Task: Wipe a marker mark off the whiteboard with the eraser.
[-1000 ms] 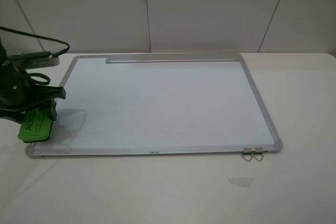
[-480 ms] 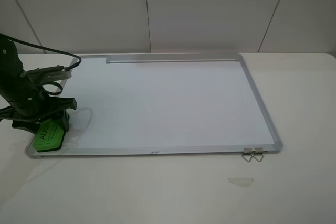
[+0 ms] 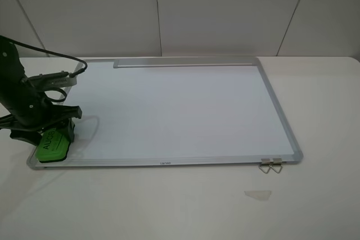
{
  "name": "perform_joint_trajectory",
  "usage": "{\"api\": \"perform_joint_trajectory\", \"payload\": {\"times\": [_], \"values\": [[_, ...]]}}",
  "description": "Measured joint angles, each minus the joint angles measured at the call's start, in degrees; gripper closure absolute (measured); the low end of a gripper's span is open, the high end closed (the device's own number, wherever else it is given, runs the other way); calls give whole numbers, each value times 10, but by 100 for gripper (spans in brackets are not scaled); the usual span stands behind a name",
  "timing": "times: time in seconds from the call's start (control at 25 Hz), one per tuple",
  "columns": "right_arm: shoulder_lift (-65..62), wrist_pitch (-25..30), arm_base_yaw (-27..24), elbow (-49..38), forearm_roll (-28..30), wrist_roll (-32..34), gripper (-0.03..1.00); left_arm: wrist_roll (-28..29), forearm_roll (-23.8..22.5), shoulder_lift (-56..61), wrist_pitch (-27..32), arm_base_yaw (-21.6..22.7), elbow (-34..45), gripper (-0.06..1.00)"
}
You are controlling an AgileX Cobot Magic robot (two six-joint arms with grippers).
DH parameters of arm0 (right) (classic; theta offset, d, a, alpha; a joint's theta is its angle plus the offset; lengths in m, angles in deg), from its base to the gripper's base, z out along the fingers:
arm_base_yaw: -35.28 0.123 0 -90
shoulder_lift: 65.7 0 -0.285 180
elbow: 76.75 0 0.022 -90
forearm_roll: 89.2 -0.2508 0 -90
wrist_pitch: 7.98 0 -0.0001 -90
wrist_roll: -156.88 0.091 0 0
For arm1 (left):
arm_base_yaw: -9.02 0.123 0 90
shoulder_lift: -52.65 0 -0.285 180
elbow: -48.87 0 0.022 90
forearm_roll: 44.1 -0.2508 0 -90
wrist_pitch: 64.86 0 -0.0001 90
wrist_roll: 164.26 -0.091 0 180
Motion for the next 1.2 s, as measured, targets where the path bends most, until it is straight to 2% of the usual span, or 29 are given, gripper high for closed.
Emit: {"api": "perform_joint_trajectory", "payload": {"times": [0.2, 0.4, 0.52, 0.6, 0.76, 0.92, 1.2], "values": [[0, 0, 0, 0, 0, 0, 15, -16, 0, 14, 81, 0, -38, 30], [0, 0, 0, 0, 0, 0, 15, -44, -3, 39, 236, 9, -119, 30], [0, 0, 0, 0, 0, 0, 15, -46, -23, 46, 331, 23, -162, 30], [0, 0, 0, 0, 0, 0, 15, -46, -38, 51, 372, 31, -177, 30], [0, 0, 0, 0, 0, 0, 15, -47, -69, 73, 386, 33, -179, 30], [0, 0, 0, 0, 0, 0, 15, -46, -68, 120, 386, 33, -160, 30], [0, 0, 0, 0, 0, 0, 15, -56, -67, 295, 386, 33, -51, 30]]}}
